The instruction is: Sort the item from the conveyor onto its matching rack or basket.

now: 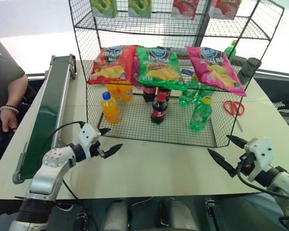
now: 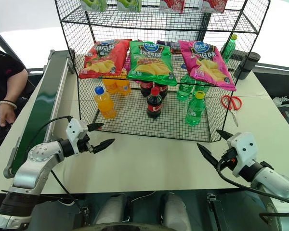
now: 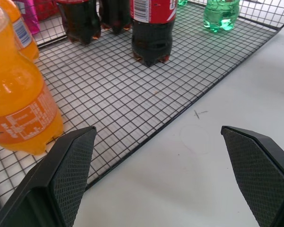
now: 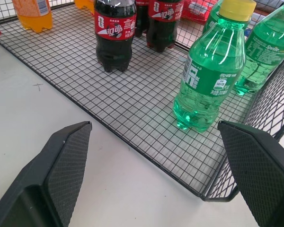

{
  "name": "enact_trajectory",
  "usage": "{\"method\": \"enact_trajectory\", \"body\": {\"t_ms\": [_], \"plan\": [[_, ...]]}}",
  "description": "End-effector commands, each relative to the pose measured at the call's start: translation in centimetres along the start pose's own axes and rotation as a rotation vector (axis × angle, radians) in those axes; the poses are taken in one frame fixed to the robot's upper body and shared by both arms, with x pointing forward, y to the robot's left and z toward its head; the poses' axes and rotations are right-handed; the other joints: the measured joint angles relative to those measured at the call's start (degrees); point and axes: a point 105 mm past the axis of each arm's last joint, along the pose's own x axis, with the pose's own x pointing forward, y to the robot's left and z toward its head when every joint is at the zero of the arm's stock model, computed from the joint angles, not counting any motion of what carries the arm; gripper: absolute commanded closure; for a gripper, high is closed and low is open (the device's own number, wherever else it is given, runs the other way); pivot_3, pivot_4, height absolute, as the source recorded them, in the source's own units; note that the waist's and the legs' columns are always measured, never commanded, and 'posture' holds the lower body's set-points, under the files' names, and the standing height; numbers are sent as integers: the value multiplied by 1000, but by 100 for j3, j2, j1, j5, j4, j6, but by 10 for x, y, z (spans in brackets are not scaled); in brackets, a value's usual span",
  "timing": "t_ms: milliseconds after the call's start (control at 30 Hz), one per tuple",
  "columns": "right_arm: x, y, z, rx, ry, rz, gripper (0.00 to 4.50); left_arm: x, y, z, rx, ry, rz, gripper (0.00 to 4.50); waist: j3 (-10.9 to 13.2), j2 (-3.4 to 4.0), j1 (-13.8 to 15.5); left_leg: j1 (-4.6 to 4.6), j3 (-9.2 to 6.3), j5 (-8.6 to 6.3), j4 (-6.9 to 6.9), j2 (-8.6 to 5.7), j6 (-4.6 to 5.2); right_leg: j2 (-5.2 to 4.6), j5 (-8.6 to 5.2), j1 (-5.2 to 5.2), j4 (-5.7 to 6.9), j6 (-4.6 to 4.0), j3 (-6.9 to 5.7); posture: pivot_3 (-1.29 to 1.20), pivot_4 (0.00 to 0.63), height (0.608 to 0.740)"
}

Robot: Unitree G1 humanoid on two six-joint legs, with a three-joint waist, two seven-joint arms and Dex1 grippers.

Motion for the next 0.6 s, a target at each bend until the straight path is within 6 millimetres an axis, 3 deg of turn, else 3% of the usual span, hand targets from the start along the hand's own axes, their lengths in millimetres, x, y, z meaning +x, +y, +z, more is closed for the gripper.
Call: {"method": "enact_trajectory", "body": {"t_ms": [33,600], "plan": [[1,0,7,-25,-31,2,62,-5,2,14,44,-46,9,0,0,0,1,0,0,0,0,0,0,0,0,0,0,0,0,0,150,735],[6,0,5,-52,-15,11,62,-3,2,10,41,-33,30,0,0,0,0,0,0,0,0,0,0,0,0,0,0,0,0,0,150,735]]}}
